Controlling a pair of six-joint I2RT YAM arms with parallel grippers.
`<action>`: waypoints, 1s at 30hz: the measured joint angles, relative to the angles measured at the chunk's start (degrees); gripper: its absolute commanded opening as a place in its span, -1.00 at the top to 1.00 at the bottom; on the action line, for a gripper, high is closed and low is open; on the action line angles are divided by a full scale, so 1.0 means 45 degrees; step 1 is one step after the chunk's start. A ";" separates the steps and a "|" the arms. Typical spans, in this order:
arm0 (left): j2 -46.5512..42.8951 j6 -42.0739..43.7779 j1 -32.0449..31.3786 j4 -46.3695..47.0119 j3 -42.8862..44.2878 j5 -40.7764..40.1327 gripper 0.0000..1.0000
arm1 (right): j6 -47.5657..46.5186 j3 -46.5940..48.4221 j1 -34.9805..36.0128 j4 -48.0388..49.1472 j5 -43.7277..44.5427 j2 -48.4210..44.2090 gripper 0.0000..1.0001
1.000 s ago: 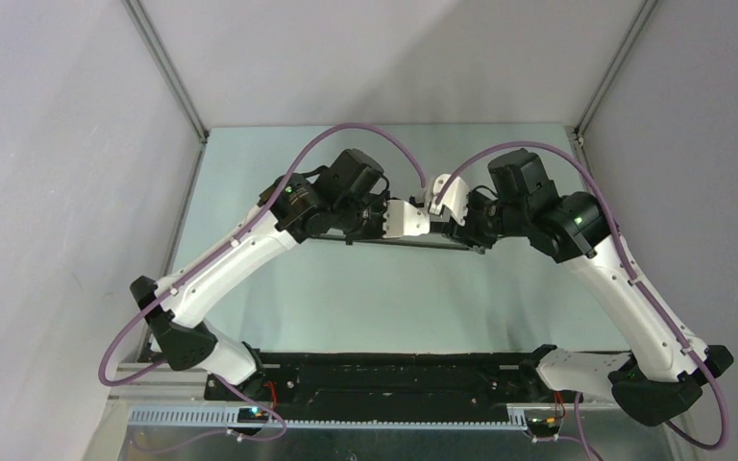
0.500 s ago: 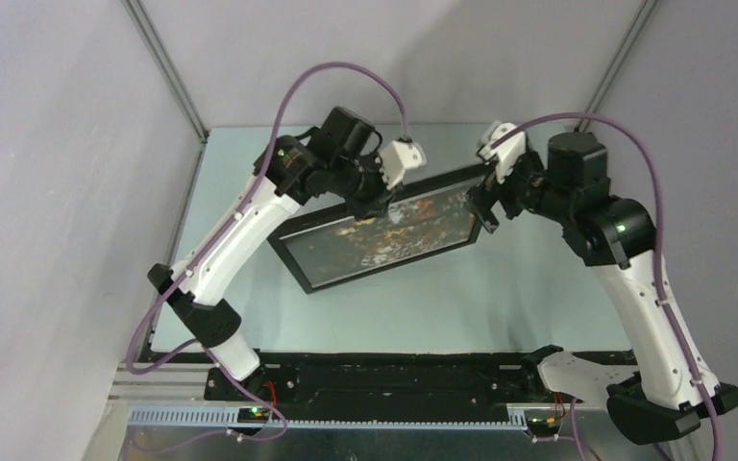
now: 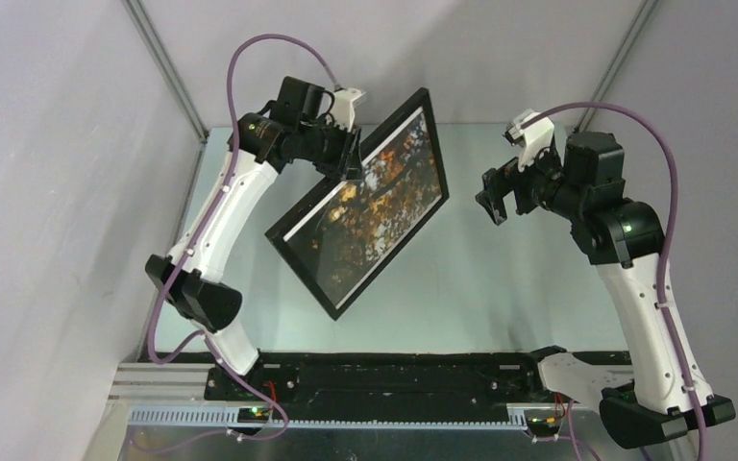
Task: Put the photo into the frame
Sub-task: Turn over the photo frame at the center of the board.
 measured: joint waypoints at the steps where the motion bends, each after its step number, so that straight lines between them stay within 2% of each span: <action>1: -0.0053 -0.0306 0.0209 0.0214 -0.0418 0.0029 1.00 | 0.0141 -0.0121 -0.0058 0.0049 -0.0053 0.0039 -0.98; 5: -0.0121 -0.1545 0.1141 0.1161 -0.2069 0.0321 1.00 | 0.0597 -0.0782 -0.0253 0.0335 -0.0364 0.0306 -0.98; 12: -0.0777 -0.3623 0.3259 0.3177 -0.4760 0.1880 1.00 | 0.0869 -0.1739 -0.0369 0.0685 -0.0767 0.1103 -0.98; 17: -0.1545 -0.5042 0.4473 0.5207 -0.7329 0.2710 1.00 | 0.1156 -0.2458 -0.0651 0.1127 -0.1258 0.1588 -0.98; 24: -0.2521 -0.6601 0.5377 0.8335 -1.0739 0.3317 1.00 | 0.1987 -0.3298 -0.1642 0.1972 -0.2710 0.2482 -0.98; 30: -0.2404 -0.7621 0.5765 1.0870 -1.2619 0.3827 0.83 | 0.3143 -0.3779 -0.2608 0.3045 -0.4143 0.3944 -0.98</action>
